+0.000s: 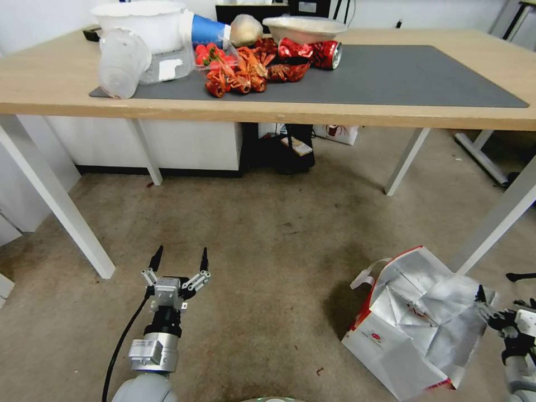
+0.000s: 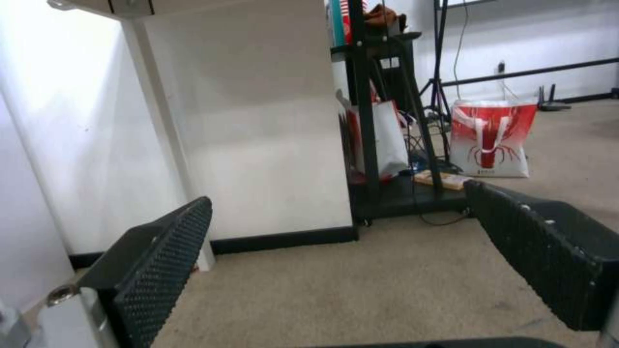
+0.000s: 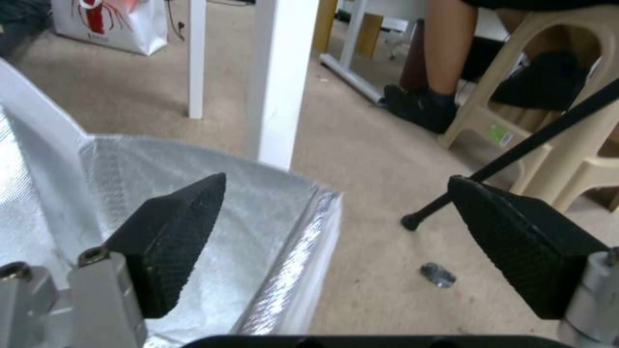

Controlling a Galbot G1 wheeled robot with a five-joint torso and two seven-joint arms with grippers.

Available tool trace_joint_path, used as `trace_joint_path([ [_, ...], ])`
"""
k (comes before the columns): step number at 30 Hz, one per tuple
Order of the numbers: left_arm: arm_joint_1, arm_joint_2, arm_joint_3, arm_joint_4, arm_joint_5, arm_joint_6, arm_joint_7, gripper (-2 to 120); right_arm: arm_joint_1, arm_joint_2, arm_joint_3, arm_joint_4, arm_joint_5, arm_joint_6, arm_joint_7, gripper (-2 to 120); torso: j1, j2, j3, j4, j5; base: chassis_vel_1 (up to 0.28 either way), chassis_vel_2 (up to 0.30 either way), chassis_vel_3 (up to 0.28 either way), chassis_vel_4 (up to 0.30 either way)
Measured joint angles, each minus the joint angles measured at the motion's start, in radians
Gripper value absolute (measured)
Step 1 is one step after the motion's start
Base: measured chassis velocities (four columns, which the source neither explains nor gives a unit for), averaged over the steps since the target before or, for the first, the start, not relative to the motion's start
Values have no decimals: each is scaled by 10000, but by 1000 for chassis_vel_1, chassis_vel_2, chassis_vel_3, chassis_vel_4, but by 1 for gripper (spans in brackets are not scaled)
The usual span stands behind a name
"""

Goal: Pick up the food delivery bag from the floor and place it on the table.

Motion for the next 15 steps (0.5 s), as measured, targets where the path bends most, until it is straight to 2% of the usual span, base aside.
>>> trace_joint_path([
  [3,0,-3,-1,1,0,0,-12,98,67,38,-102,-109,26,-40,5,88,0,0,0,0,1,0,0,0,0],
  [7,-32,4,-20,-1,0,16,-55,98,148,103,-234,-240,28,-136,39,79,0,0,0,1,1,0,0,0,0],
  [9,-36,4,-25,-4,0,19,-72,98,154,124,-271,-268,27,-181,53,73,0,0,0,0,1,0,0,0,0],
  [10,-35,5,-26,-6,0,20,-83,98,156,144,-299,-302,31,-199,57,65,1,0,0,0,0,0,0,0,0],
  [12,-33,4,-26,-6,1,20,-88,98,156,152,-316,-312,53,-217,61,61,0,0,0,0,0,0,0,0,0],
  [14,-35,3,-26,-6,6,16,-104,98,136,171,-358,-308,227,-312,87,49,0,1,0,0,0,0,0,0,0],
  [15,-35,3,-26,-6,6,16,-104,98,136,171,-358,-308,227,-312,87,49,0,1,0,0,0,0,0,0,0],
])
